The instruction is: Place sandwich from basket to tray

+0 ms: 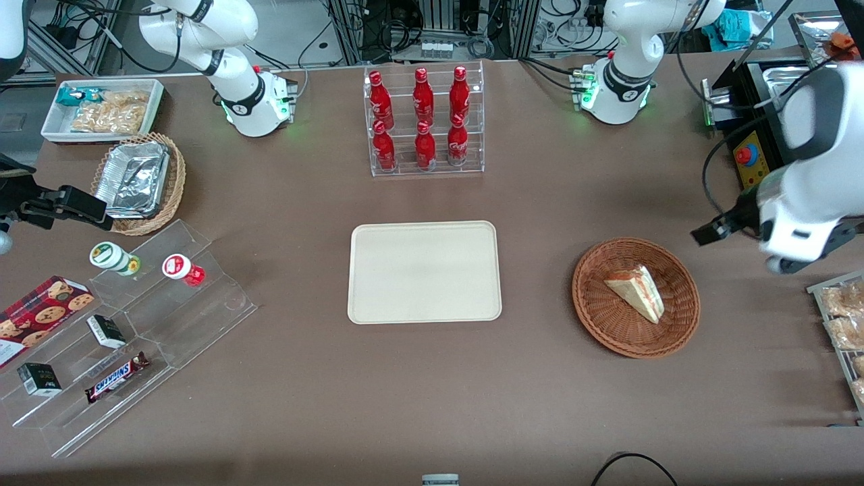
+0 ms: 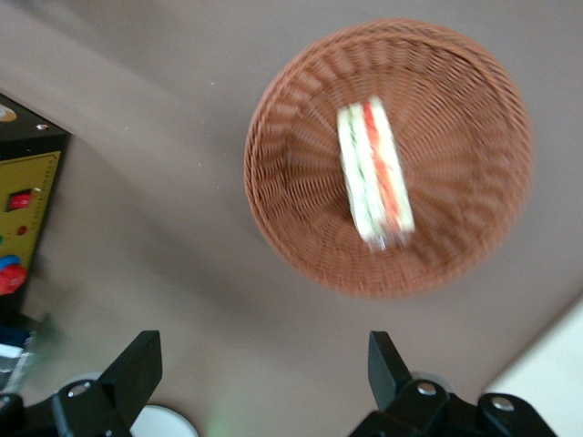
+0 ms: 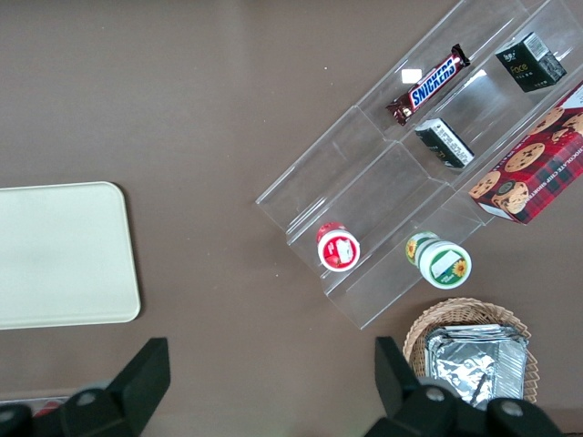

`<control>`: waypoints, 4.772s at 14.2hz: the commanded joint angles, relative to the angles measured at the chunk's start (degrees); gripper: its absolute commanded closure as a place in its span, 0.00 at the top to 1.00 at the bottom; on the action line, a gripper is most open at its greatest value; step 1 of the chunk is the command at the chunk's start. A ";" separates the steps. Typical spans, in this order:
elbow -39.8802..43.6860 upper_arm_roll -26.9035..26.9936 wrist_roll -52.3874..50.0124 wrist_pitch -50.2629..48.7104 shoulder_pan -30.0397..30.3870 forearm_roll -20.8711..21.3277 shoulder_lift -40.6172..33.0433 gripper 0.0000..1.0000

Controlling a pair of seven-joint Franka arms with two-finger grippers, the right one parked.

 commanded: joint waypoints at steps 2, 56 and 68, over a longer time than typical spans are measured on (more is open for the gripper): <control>-4.78 -0.41 -11.22 8.69 -0.25 1.58 4.49 1.00; 35.83 -3.84 -13.79 10.64 -44.64 0.53 40.56 1.00; 15.03 -3.40 3.24 -7.04 -20.58 0.53 7.08 1.00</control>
